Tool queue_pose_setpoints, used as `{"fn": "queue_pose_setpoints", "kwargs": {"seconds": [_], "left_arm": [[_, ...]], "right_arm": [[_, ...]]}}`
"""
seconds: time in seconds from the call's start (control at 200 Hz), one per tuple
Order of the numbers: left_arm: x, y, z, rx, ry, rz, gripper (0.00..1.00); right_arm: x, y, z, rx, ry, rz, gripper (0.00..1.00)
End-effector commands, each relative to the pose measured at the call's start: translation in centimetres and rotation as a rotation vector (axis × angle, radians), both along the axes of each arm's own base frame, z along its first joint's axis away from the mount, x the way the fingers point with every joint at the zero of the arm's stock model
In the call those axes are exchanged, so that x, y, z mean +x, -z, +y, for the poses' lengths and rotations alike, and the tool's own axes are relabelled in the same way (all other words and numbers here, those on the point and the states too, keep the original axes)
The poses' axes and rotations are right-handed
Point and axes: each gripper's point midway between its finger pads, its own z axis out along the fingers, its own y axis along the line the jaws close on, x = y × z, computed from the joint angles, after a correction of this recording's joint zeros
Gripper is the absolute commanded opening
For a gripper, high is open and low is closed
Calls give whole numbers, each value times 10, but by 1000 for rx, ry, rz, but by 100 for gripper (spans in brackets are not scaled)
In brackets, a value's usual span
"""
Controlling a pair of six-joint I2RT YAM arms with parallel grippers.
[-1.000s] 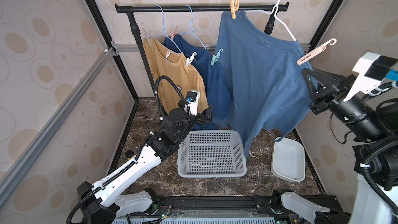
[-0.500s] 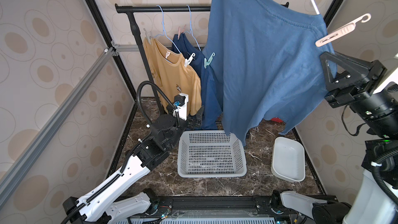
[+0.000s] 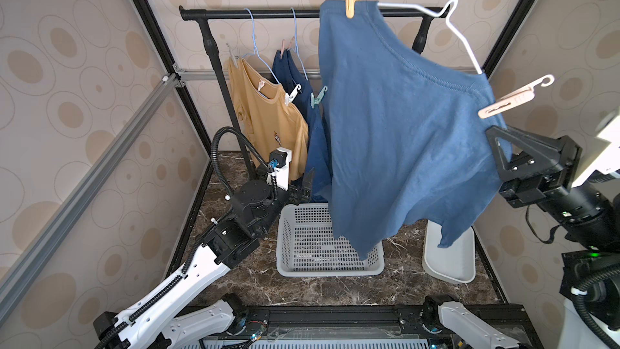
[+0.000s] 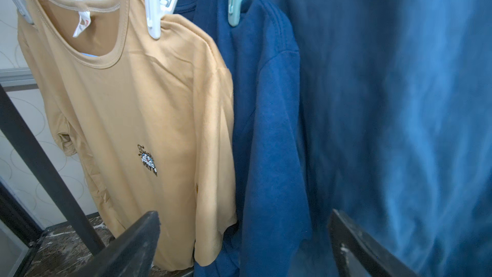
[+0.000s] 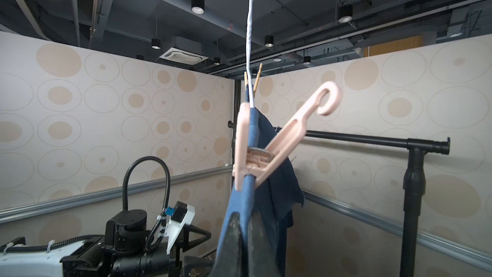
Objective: Remove the clothespins securing t-shirts to the hanger
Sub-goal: Pick up the hanger from the clothes rail.
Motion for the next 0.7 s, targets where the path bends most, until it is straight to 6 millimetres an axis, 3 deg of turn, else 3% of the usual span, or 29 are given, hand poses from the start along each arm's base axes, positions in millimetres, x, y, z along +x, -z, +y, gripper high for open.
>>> {"fn": "queue_pose_setpoints", "kwargs": {"seconds": [0.0, 0.18, 0.331, 0.696], "left_arm": [[-6, -24, 2, -14, 26, -36, 99], [-13, -35, 2, -26, 43, -55, 99], [-17, -38, 8, -19, 32, -61, 99], [-25, -46, 13, -11, 31, -80, 99]], "right_arm": [[-3, 18, 4, -28, -25, 9, 0], [8, 66, 11, -76, -53, 109, 0], [7, 89, 14, -114, -70, 155, 0], [14, 166, 35, -184, -253, 325, 0]]}}
